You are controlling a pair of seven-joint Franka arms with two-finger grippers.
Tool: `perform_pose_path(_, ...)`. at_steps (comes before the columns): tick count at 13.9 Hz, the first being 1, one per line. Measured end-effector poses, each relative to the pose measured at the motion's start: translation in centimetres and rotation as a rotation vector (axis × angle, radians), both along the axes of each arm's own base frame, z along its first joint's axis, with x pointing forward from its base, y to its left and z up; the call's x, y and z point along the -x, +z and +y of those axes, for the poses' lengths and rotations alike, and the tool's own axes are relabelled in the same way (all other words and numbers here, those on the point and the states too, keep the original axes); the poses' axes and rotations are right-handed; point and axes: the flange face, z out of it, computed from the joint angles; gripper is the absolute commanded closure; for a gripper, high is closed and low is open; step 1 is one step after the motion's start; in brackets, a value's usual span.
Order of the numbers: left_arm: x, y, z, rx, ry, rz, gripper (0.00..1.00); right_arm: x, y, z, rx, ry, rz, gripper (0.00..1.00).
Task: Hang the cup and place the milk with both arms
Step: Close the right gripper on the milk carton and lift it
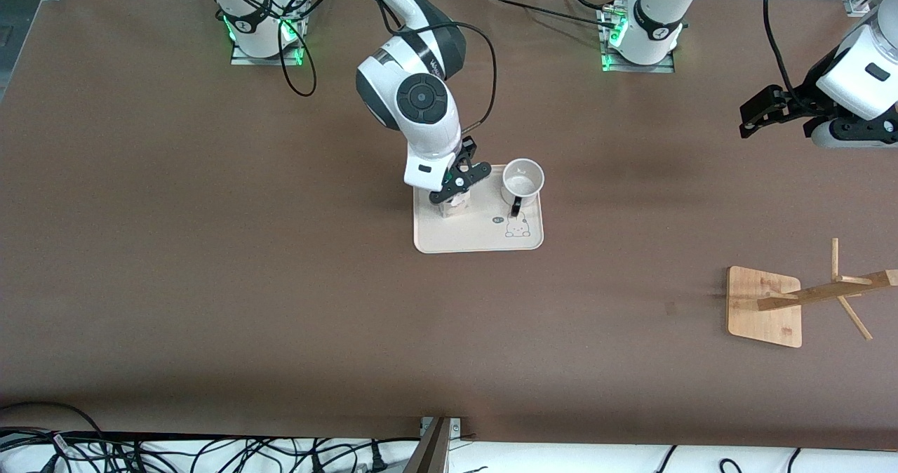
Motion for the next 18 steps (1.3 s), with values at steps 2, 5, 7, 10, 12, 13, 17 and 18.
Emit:
perform_pose_path(2, 0.0, 0.0, 0.0, 0.0, 0.0, 0.0, 0.0, -0.1, -0.2, 0.0, -0.004, 0.008, -0.004, 0.71)
perform_pose_path(5, 0.0, 0.0, 0.0, 0.0, 0.0, 0.0, 0.0, -0.1, -0.2, 0.1, -0.005, 0.011, -0.005, 0.71)
perform_pose_path(7, 0.0, 0.0, 0.0, 0.0, 0.0, 0.0, 0.0, -0.1, -0.2, 0.0, -0.005, 0.011, -0.005, 0.71)
perform_pose_path(10, 0.0, 0.0, 0.0, 0.0, 0.0, 0.0, 0.0, -0.3, -0.1, -0.1, -0.005, 0.011, -0.005, 0.71)
perform_pose_path(12, 0.0, 0.0, 0.0, 0.0, 0.0, 0.0, 0.0, -0.2, 0.0, -0.2, 0.002, 0.013, 0.004, 0.71)
perform_pose_path(13, 0.0, 0.0, 0.0, 0.0, 0.0, 0.0, 0.0, -0.2, 0.3, -0.3, 0.005, 0.014, 0.008, 0.71)
perform_pose_path(17, 0.0, 0.0, 0.0, 0.0, 0.0, 0.0, 0.0, 0.0, 2.2, -0.5, 0.009, 0.018, 0.013, 0.71)
perform_pose_path(18, 0.0, 0.0, 0.0, 0.0, 0.0, 0.0, 0.0, 0.0, 2.8, -0.6, 0.008, 0.019, 0.013, 0.71)
